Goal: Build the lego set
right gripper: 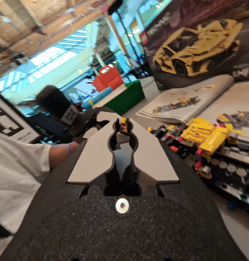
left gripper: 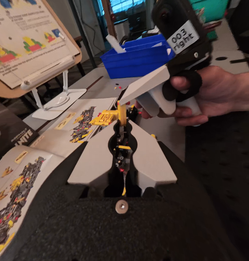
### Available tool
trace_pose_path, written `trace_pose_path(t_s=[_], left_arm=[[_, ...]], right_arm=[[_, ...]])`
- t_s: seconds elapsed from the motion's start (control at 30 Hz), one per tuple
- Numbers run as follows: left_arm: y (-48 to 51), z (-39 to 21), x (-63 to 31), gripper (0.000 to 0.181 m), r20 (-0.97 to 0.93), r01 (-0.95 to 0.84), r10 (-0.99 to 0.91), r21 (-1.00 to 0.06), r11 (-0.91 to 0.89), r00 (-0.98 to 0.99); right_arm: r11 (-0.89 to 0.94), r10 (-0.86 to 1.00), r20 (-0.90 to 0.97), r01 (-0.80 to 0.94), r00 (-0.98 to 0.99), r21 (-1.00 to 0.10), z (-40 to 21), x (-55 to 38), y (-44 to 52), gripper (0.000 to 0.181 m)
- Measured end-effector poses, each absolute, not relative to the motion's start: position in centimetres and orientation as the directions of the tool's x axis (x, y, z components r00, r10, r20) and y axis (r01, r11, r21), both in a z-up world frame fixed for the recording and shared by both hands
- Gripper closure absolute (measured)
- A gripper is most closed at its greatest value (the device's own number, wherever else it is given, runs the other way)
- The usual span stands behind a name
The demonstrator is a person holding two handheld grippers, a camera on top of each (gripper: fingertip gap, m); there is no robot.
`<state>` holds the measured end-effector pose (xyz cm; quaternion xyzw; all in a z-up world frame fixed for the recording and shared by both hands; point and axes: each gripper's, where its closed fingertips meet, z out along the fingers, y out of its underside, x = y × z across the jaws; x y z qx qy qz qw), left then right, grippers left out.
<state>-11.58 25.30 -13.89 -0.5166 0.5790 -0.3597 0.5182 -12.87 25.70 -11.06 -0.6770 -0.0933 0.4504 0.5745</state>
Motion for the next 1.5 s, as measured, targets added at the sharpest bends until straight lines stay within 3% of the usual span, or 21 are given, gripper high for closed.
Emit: trace_pose_path(t_s=[0.1, 0.23, 0.53, 0.7, 0.83, 0.97, 1.1, 1.2, 1.33, 1.4, 1.5], left_arm=[[23.1, -11.9, -12.4, 0.173, -0.214, -0.103, -0.976, -0.971, 0.218, -0.049], [20.1, -10.5, -13.5, 0.173, -0.139, -0.013, -0.962, -0.989, 0.146, -0.233], [16.8, -10.6, -14.5, 0.173, -0.024, -0.046, -0.896, -0.998, 0.049, -0.443], [17.6, -11.6, -14.1, 0.173, -0.039, -0.097, -0.918, -0.992, 0.084, -0.395], [19.8, -12.9, -13.4, 0.173, -0.18, -0.162, -0.953, -0.961, 0.223, -0.245], [23.1, -14.4, -13.1, 0.173, -0.492, -0.292, -0.869, -0.825, 0.484, -0.05], [24.4, -15.4, -12.9, 0.173, -0.597, -0.368, -0.802, -0.747, 0.554, 0.004], [23.9, -15.1, -12.8, 0.172, -0.504, -0.334, -0.864, -0.814, 0.475, -0.002], [22.2, -13.6, -13.1, 0.156, -0.044, -0.239, -0.989, -0.968, 0.077, -0.14], [22.2, -12.3, -13.4, 0.156, 0.131, -0.188, -0.973, -0.977, -0.095, -0.19], [21.9, -11.7, -13.8, 0.159, 0.25, -0.175, -0.935, -0.962, -0.21, -0.252]], right_arm=[[-0.263, 0.775, -0.464, -0.449, 0.429, -0.854, -8.3, -12.6, 23.6, 0.166], [-0.267, 0.892, -0.381, -0.398, 0.242, -0.878, -6.8, -13.6, 20.5, 0.16], [-0.29, 0.937, -0.33, -0.276, 0.111, -0.916, -7.6, -16.0, 18.3, 0.165], [-0.32, 0.925, -0.357, -0.239, 0.131, -0.917, -8.5, -16.2, 18.7, 0.17], [-0.323, 0.891, -0.375, -0.222, 0.257, -0.92, -9.9, -15.5, 20.5, 0.17], [-0.355, 0.803, -0.394, -0.17, 0.448, -0.919, -12.4, -14.4, 23.2, 0.161], [-0.391, 0.765, -0.4, -0.13, 0.504, -0.911, -13.6, -14.2, 23.9, 0.173], [-0.398, 0.764, -0.411, -0.138, 0.498, -0.907, -13.5, -14.0, 23.8, 0.174], [-0.389, 0.784, -0.427, -0.178, 0.45, -0.904, -12.6, -13.8, 23.3, 0.174], [-0.371, 0.8, -0.417, -0.189, 0.431, -0.909, -12.1, -13.9, 23.0, 0.174], [-0.367, 0.828, -0.422, -0.213, 0.368, -0.906, -11.2, -14.2, 22.1, 0.175]])
